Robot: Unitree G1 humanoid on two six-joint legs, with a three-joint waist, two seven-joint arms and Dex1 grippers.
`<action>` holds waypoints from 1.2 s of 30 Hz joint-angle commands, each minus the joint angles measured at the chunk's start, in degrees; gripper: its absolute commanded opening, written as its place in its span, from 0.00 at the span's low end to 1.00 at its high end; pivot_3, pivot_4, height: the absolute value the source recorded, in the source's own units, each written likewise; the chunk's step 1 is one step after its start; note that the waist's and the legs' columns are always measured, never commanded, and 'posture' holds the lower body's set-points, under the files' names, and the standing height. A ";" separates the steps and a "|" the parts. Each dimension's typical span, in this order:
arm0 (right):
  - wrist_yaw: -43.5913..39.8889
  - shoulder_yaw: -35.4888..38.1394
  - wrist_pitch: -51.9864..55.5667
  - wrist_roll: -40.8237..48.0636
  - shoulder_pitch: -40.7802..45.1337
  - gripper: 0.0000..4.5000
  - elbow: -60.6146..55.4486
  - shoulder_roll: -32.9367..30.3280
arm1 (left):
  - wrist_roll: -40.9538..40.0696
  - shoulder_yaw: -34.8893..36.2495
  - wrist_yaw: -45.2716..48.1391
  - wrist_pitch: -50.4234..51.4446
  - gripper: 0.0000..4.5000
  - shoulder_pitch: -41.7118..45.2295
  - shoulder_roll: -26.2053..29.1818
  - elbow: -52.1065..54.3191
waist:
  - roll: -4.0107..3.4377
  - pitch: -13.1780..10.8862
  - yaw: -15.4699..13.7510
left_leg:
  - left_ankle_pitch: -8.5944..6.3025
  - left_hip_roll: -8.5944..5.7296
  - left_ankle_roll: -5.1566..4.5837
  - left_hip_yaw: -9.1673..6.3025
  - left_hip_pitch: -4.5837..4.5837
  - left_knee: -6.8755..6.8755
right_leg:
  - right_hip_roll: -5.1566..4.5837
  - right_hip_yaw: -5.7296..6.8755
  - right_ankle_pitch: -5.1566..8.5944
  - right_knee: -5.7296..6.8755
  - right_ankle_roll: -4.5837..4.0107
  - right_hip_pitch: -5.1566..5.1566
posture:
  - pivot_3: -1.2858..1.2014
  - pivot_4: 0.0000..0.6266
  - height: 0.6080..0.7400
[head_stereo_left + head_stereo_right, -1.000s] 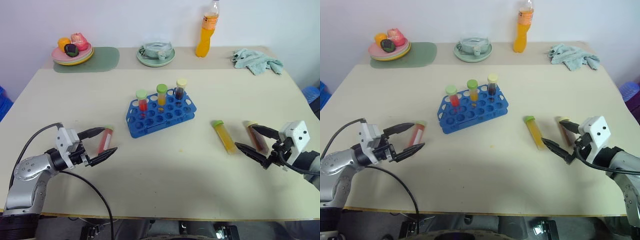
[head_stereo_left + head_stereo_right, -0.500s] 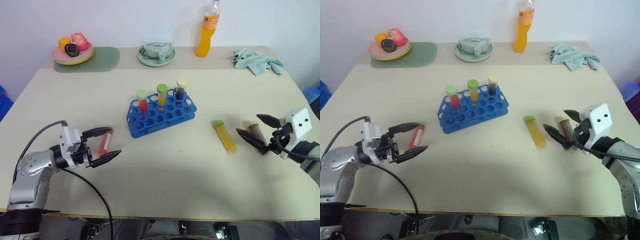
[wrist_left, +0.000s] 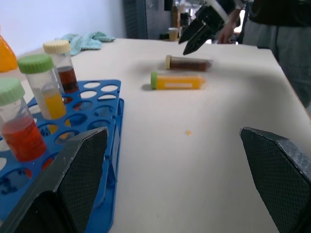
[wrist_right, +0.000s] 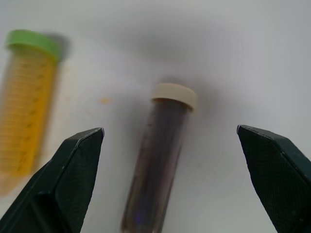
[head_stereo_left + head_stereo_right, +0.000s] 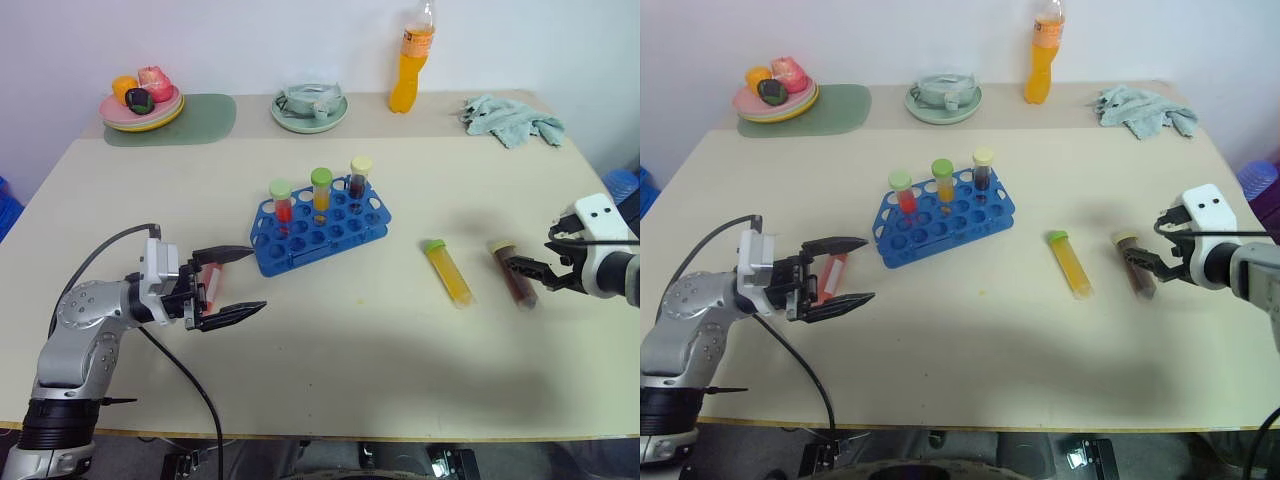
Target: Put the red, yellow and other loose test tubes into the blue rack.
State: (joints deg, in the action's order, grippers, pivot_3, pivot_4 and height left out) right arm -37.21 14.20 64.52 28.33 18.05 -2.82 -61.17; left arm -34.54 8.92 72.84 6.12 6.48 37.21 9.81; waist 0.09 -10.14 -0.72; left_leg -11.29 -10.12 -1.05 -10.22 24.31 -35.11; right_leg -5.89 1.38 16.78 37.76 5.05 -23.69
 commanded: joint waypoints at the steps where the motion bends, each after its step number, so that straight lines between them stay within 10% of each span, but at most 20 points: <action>1: -2.88 -4.17 2.37 -0.94 5.51 1.00 5.84 -1.86 | -1.70 0.49 -1.00 0.82 0.98 -0.35 -0.07 3.11 | 0.00 0.00 0.00 | 0.00 0.00 0.00 0.01 0.00 0.00 | 0.00 0.00 0.00 -0.01 0.00 0.00 | 0.52 0.24 1.00; 11: -10.68 -20.40 -0.93 -8.82 19.27 1.00 21.57 -0.58 | -2.30 0.75 -3.35 1.87 0.98 -3.54 -0.38 6.60 | -0.04 -0.02 0.04 | -0.01 0.00 -0.03 0.06 0.02 -0.02 | -0.01 -0.01 -0.10 -0.06 0.16 0.00 | 0.52 0.24 1.00; 19: -15.39 -27.70 -6.47 -15.64 23.39 0.18 26.40 1.80 | -2.47 1.30 -4.29 2.03 1.00 -5.33 -0.06 8.06 | -0.03 -0.01 0.06 | -0.02 0.00 -0.03 0.08 0.02 -0.04 | 0.00 -0.03 -0.13 -0.07 0.21 0.01 | 0.52 0.24 1.00; 29: -20.76 -15.63 -11.46 -9.44 15.13 0.17 5.48 -0.73 | -2.19 1.98 -5.00 1.36 1.00 -6.48 -0.02 8.25 | -0.10 -0.05 0.00 | -0.02 0.01 -0.03 0.08 0.05 -0.04 | 0.01 -0.05 -0.17 -0.07 0.26 -0.03 | 0.52 0.24 1.00; 36: -10.93 -2.79 -16.96 1.95 12.73 0.17 -12.06 19.39 | -1.92 1.98 -5.98 0.76 1.00 -5.31 -1.62 6.02 | -0.17 -0.09 0.10 | -0.03 0.11 -0.04 0.21 0.03 -0.02 | 0.07 -0.16 -0.24 -0.05 0.35 -0.07 | 0.52 0.24 1.00</action>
State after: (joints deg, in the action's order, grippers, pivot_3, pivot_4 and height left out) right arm -51.75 9.26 49.80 28.29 30.88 -11.77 -44.84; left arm -35.68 9.90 67.37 7.91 0.73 35.67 15.71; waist -0.08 -10.24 -0.62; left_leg -11.31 -10.01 -1.08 -10.01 24.34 -35.15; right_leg -5.82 1.20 16.53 37.71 5.39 -23.77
